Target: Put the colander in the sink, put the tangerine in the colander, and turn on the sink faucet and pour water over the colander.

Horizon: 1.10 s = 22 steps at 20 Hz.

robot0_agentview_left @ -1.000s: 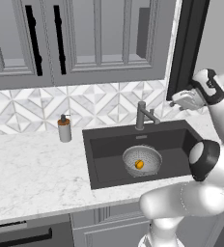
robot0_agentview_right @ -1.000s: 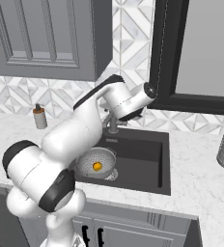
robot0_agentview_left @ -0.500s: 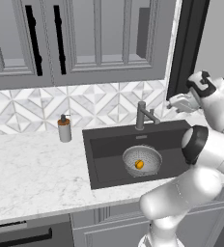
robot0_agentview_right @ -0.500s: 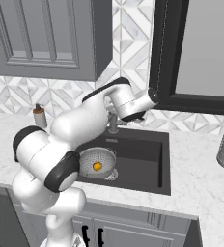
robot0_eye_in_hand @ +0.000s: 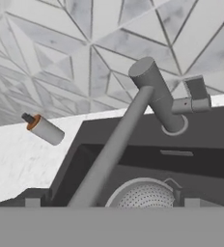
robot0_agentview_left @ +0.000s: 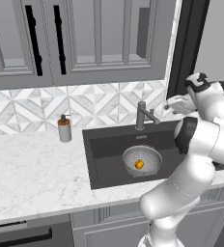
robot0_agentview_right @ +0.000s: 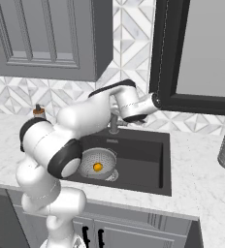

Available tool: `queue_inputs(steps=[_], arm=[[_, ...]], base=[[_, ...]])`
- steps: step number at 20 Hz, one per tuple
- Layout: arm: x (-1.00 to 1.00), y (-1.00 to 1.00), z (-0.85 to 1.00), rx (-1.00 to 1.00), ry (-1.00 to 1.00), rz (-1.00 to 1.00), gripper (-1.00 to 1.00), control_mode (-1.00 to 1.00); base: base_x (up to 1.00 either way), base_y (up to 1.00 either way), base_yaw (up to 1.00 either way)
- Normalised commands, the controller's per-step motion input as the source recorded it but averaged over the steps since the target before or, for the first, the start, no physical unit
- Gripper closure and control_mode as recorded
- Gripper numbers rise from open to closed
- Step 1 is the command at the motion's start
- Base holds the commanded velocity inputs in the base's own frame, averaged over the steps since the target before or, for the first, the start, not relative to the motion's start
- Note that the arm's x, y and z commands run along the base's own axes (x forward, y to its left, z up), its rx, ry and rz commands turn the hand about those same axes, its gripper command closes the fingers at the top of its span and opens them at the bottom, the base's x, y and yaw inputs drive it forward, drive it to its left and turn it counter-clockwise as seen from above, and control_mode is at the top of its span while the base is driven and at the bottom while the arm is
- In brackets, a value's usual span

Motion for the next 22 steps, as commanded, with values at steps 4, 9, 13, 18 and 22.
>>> queue_inputs(steps=[4, 9, 13, 18, 22], arm=[[0.27, 0.0, -0.25, 0.03, 0.0, 0.0, -1.0, -1.0], [0.24, 0.0, -0.2, 0.04, 0.0, 0.01, -1.0, -1.0], [0.31, 0.01, -0.24, 0.03, 0.0, 0.01, -1.0, -1.0], [0.37, 0.0, -0.23, 0.03, 0.0, 0.0, -1.0, -1.0], [0.41, 0.0, -0.23, 0.03, 0.01, 0.0, -1.0, -1.0]], base=[[0.0, 0.0, 0.0], [0.0, 0.0, 0.0], [0.0, 0.0, 0.0], [0.0, 0.0, 0.0], [0.0, 0.0, 0.0]])
